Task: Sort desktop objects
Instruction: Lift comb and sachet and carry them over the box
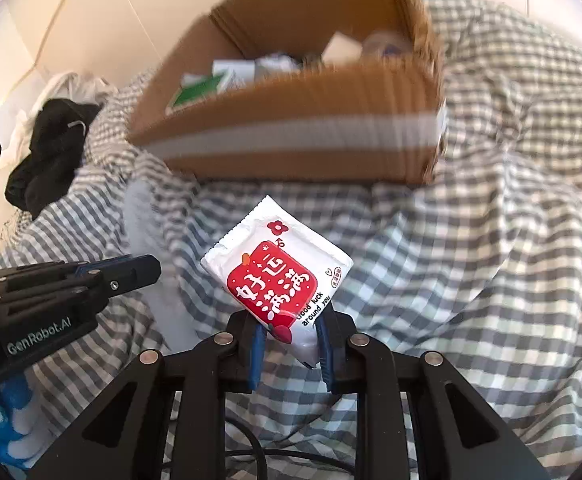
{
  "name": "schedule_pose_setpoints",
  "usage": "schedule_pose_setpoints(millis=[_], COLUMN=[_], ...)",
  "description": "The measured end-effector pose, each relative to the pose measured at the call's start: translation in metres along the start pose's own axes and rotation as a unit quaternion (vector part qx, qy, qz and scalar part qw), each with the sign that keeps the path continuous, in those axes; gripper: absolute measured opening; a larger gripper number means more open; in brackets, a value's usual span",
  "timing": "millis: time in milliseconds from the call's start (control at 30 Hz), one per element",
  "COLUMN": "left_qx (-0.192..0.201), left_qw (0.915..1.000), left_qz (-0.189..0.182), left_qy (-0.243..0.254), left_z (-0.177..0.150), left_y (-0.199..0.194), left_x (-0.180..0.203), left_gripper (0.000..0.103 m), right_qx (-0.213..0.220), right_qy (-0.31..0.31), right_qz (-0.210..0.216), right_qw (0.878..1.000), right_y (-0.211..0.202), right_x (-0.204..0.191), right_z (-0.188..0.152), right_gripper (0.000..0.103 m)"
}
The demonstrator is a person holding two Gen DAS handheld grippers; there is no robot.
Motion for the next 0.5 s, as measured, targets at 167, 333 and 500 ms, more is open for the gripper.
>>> schedule_pose_setpoints(millis=[167, 333, 500], left_qx=[0.037, 0.069, 0.004], left_qw=[0.9992, 0.9974, 0.9998], left_qz=[0.010, 0.013, 0.007], left_qy=[0.008, 0.014, 0.019], left_z=[0.016, 0.033, 0.022], left_y=[-0.019, -0.030, 0.010], left_x=[0.007, 0.012, 0.012], left_gripper=[0.006, 0.006, 0.008], right_qx=[0.049, 0.096, 0.117], right_qy=[-0.007, -0.021, -0.019], right_qz=[-0.003, -0.017, -0.025], right_qw=[0.999, 0.995, 0.993], right_y=[-0.034, -0.064, -0.079], right_x=[0.002, 0.002, 0.007], right_z=[0.012, 0.028, 0.040], right_gripper=[0.021, 0.021, 0.021])
Point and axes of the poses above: each gripper's, at about its wrist camera, not at the fingertips, and y roughly the way its jaws point, x to its right, z to its top, the point moved 7 cm from there along y, roughly the way its jaws point, and after that the axes turned 2 degrees about z, right-handed, at the moved point
